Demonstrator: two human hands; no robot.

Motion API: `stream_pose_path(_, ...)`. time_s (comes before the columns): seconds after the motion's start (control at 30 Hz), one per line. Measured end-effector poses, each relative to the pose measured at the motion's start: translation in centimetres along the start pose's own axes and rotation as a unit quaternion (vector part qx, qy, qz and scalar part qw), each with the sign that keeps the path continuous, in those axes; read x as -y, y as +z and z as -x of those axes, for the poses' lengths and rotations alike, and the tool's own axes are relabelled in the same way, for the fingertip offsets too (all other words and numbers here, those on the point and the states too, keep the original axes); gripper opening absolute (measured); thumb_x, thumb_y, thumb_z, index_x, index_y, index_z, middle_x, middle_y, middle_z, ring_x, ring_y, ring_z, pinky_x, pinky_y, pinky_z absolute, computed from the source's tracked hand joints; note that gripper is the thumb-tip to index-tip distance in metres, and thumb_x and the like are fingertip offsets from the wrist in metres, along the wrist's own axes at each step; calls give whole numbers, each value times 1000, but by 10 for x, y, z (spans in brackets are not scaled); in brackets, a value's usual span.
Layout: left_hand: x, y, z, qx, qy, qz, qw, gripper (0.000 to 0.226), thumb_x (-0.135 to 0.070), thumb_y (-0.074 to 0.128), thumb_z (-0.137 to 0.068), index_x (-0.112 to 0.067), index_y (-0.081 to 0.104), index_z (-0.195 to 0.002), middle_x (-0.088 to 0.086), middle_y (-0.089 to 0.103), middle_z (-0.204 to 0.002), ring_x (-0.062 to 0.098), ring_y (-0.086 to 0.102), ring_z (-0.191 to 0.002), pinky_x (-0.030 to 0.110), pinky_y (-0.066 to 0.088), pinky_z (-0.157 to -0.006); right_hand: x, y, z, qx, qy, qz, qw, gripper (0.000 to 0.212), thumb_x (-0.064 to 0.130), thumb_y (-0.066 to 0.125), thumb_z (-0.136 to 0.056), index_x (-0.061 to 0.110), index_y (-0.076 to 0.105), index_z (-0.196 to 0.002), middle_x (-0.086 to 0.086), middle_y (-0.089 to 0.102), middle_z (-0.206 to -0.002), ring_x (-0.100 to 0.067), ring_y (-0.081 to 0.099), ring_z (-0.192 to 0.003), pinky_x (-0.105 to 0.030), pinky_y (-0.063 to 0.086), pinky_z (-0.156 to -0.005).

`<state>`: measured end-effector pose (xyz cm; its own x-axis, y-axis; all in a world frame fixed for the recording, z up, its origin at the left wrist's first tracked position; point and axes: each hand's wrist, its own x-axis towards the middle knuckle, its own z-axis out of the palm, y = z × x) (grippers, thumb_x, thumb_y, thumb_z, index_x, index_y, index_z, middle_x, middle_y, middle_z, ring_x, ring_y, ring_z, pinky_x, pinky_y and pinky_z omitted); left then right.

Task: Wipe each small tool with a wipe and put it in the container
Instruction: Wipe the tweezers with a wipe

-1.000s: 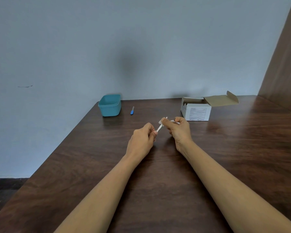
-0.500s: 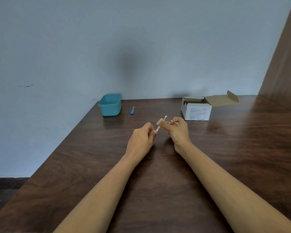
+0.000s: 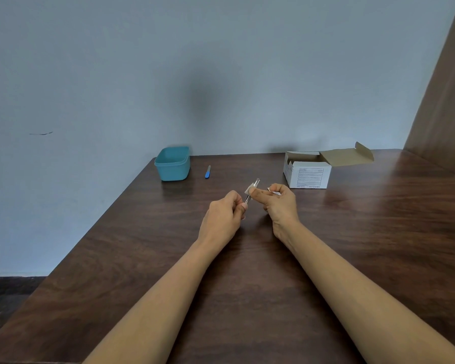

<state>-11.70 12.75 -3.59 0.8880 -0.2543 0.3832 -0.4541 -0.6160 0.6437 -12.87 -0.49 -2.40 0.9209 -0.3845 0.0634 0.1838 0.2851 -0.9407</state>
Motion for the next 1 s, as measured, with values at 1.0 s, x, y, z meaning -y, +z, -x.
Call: stream_pose_path(1.0, -3, 3, -2, 33, 27, -64, 997, 12, -32, 53, -95, -20, 54, -95, -4, 66, -83, 19, 63, -78, 44, 54, -74, -4, 0, -4, -69, -1, 50, 996, 37, 10, 76, -78, 16, 40, -86, -5, 55, -74, 3, 56, -44, -16, 40, -54)
